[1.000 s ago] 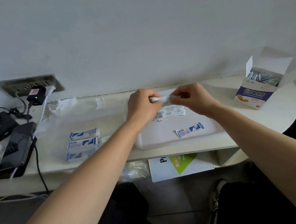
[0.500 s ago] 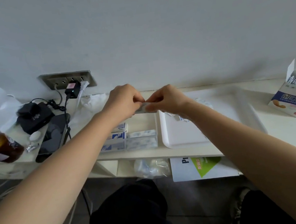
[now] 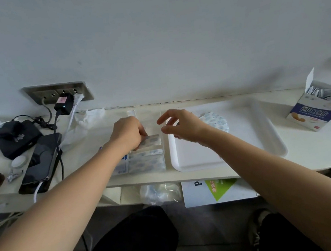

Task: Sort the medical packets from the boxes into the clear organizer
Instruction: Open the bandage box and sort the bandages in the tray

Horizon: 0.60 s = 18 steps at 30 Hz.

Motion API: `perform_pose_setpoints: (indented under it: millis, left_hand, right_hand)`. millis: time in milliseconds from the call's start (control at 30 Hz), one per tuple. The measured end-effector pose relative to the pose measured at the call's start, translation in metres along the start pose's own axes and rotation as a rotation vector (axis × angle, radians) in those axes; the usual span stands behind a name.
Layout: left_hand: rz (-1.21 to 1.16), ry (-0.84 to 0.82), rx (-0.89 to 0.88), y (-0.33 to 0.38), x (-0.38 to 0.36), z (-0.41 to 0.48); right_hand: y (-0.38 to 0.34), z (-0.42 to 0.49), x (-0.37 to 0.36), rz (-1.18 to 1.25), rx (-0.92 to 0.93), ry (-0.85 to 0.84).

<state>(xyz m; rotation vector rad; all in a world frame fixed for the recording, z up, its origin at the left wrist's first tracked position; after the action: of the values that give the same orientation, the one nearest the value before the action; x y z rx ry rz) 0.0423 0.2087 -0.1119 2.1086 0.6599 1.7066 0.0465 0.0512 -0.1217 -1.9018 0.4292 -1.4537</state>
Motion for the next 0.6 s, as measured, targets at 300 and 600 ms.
perform_pose_setpoints:
  millis: [300, 600]
  left_hand:
    - [0.067, 0.028, -0.057, -0.002, -0.018, 0.001]
    - [0.246, 0.027, -0.112, -0.001, -0.024, 0.003]
  right_hand:
    - [-0.014, -0.005, -0.013, -0.131, 0.088, -0.083]
    - [-0.015, -0.008, -0.02, -0.123, 0.102, -0.124]
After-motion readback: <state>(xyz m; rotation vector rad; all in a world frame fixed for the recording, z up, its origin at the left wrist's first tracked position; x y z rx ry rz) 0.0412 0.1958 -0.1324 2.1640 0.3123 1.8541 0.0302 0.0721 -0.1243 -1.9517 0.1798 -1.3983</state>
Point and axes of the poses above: each hand's wrist, its own z-axis towards the middle knuckle, its own x-axis out of the back of the hand, y = z × x, the point moved 7 cm from there along z, towards the middle knuckle, and after that the axes turned 15 degrees about -z, right-handed, at the moved point
